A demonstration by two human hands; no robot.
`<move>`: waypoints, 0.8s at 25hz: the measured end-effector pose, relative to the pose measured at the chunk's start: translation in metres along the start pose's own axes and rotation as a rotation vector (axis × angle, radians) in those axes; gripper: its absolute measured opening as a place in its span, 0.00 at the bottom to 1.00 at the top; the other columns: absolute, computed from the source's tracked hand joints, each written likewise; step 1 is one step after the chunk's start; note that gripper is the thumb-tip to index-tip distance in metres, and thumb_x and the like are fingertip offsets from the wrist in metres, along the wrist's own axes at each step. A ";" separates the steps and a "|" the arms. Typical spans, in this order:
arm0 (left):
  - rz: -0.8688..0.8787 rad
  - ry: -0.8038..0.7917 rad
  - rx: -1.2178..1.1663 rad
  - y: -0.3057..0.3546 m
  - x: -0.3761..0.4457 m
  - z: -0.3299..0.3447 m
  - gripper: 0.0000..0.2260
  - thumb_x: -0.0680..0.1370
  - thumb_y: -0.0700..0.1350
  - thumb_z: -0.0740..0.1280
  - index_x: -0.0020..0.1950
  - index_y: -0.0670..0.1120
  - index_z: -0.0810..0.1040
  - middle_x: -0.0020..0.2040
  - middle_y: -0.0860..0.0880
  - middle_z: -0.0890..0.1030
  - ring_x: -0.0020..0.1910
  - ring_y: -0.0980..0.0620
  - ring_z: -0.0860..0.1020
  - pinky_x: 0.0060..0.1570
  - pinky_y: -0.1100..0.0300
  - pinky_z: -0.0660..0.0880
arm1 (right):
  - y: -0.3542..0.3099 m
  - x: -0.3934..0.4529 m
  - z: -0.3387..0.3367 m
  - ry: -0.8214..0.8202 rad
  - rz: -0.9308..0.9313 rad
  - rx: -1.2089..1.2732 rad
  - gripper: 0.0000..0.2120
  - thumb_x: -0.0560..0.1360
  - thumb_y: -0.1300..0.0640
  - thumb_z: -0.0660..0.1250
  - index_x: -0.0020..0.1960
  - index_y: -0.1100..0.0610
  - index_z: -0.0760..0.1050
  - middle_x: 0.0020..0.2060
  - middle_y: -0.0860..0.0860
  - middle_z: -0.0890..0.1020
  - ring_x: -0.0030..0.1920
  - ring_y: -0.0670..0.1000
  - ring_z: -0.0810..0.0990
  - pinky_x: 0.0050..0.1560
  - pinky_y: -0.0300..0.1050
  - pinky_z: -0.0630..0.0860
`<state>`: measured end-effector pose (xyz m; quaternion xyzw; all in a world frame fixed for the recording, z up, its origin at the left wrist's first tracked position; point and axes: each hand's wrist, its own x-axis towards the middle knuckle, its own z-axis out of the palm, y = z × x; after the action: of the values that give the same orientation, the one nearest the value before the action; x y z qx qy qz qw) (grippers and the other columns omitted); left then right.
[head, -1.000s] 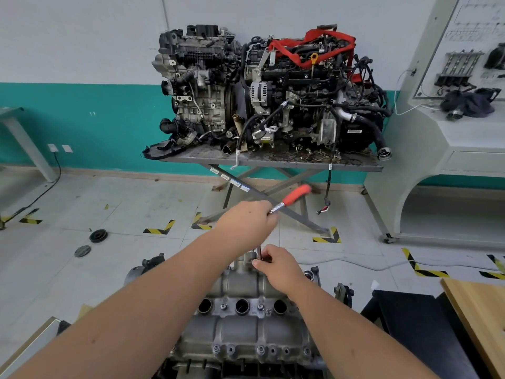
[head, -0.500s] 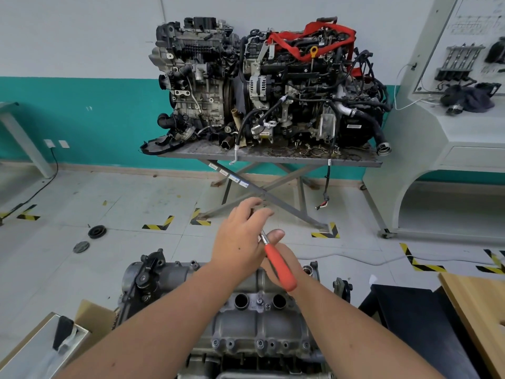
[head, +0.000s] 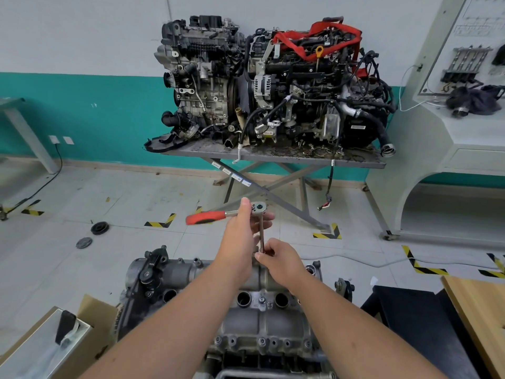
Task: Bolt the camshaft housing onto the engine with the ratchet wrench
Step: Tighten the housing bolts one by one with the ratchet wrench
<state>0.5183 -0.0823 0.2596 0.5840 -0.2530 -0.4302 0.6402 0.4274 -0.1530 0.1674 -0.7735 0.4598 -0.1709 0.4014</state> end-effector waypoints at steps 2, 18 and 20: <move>-0.082 -0.019 0.051 0.012 0.005 -0.004 0.20 0.81 0.61 0.56 0.47 0.50 0.81 0.45 0.49 0.86 0.48 0.53 0.84 0.55 0.47 0.73 | 0.000 0.000 0.000 0.000 0.004 0.011 0.13 0.77 0.54 0.69 0.37 0.49 0.69 0.34 0.45 0.76 0.36 0.45 0.73 0.37 0.39 0.66; 0.468 -0.250 1.609 0.059 0.018 0.013 0.10 0.83 0.53 0.54 0.47 0.50 0.67 0.43 0.50 0.75 0.40 0.47 0.75 0.38 0.55 0.66 | 0.000 0.000 -0.001 -0.029 -0.012 0.028 0.08 0.77 0.54 0.70 0.44 0.56 0.73 0.42 0.53 0.79 0.44 0.53 0.76 0.47 0.48 0.73; 0.692 -0.234 1.725 0.046 0.013 0.007 0.11 0.82 0.56 0.57 0.46 0.52 0.69 0.45 0.52 0.70 0.46 0.47 0.75 0.44 0.54 0.65 | 0.000 -0.002 -0.002 -0.026 -0.011 0.001 0.08 0.77 0.54 0.69 0.47 0.59 0.75 0.44 0.55 0.81 0.46 0.55 0.78 0.50 0.50 0.73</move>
<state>0.5310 -0.0999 0.3030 0.7024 -0.7071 0.0646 0.0488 0.4252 -0.1525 0.1688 -0.7779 0.4503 -0.1634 0.4067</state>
